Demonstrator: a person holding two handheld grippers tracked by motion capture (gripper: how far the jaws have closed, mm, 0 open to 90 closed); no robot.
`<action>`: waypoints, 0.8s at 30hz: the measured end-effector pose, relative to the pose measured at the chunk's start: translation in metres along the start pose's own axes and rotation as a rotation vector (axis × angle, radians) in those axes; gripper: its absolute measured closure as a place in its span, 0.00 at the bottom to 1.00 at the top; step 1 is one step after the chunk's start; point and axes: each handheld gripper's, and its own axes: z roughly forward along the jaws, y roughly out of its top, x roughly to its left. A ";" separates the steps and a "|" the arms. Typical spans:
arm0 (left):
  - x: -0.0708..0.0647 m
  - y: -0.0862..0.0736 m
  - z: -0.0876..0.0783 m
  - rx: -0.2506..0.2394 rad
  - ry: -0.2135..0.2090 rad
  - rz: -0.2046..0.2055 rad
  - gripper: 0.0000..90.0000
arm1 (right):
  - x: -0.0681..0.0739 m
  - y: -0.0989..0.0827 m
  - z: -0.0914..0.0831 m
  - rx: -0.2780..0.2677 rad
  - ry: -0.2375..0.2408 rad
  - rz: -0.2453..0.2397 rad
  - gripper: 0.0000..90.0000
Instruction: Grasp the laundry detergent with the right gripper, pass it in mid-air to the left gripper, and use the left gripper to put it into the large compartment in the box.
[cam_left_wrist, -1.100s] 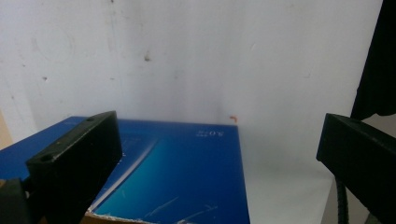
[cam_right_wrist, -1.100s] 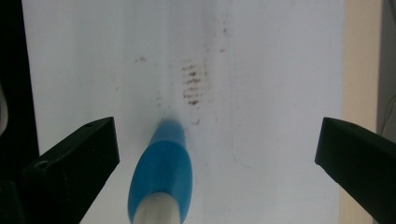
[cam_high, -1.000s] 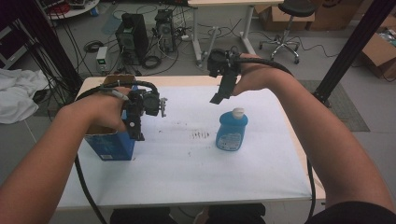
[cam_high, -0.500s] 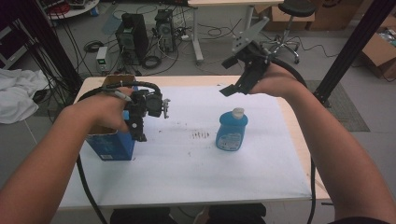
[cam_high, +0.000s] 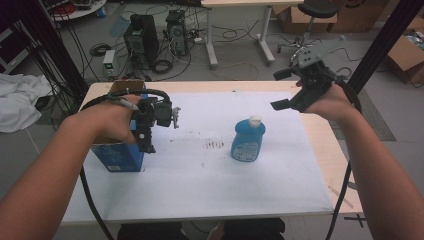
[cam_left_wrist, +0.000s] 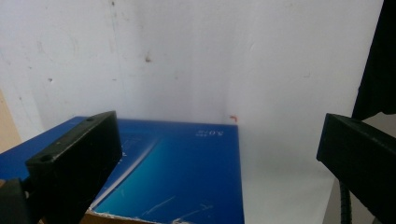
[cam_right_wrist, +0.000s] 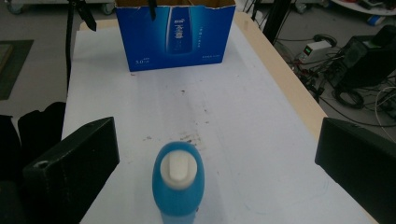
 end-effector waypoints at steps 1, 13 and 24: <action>0.000 0.000 0.000 0.007 -0.003 -0.002 0.00 | 0.001 -0.006 -0.004 -0.011 0.000 0.007 0.00; -0.001 0.000 0.001 -0.001 -0.004 -0.001 0.01 | 0.005 -0.080 -0.002 -0.024 -0.040 0.088 0.00; -0.005 -0.001 0.003 0.000 -0.008 -0.002 0.00 | 0.011 -0.115 0.029 -0.014 0.003 0.108 0.00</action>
